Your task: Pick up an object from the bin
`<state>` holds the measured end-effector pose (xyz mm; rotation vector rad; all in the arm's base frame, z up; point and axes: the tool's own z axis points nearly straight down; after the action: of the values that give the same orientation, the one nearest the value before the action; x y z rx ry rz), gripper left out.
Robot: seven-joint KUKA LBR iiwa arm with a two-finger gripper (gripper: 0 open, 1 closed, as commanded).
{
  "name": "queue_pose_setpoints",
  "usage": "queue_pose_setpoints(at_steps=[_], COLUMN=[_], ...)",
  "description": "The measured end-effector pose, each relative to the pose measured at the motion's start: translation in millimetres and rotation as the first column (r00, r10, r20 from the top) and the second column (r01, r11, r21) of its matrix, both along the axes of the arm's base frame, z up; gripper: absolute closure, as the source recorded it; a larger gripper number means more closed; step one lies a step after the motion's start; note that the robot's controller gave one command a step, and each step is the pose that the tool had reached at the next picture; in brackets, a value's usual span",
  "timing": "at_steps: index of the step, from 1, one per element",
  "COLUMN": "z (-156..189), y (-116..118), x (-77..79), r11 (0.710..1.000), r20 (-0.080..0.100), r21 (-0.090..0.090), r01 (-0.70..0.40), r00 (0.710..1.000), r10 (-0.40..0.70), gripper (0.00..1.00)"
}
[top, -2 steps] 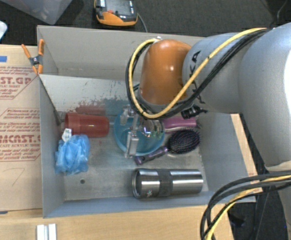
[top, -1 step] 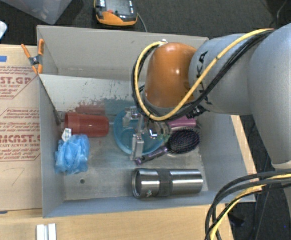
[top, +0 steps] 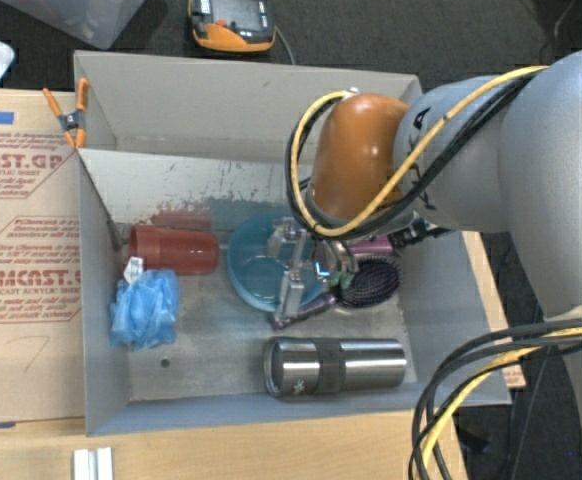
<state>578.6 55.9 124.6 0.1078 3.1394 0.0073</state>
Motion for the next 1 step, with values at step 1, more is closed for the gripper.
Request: queue_pose_setpoints(at_steps=[1], z=[0.8], y=[0.9], x=[-0.1], r11=[1.000], r20=[0.002], r21=[0.001], r01=[-0.017], r00=[1.000], r10=[0.017], gripper=[0.00])
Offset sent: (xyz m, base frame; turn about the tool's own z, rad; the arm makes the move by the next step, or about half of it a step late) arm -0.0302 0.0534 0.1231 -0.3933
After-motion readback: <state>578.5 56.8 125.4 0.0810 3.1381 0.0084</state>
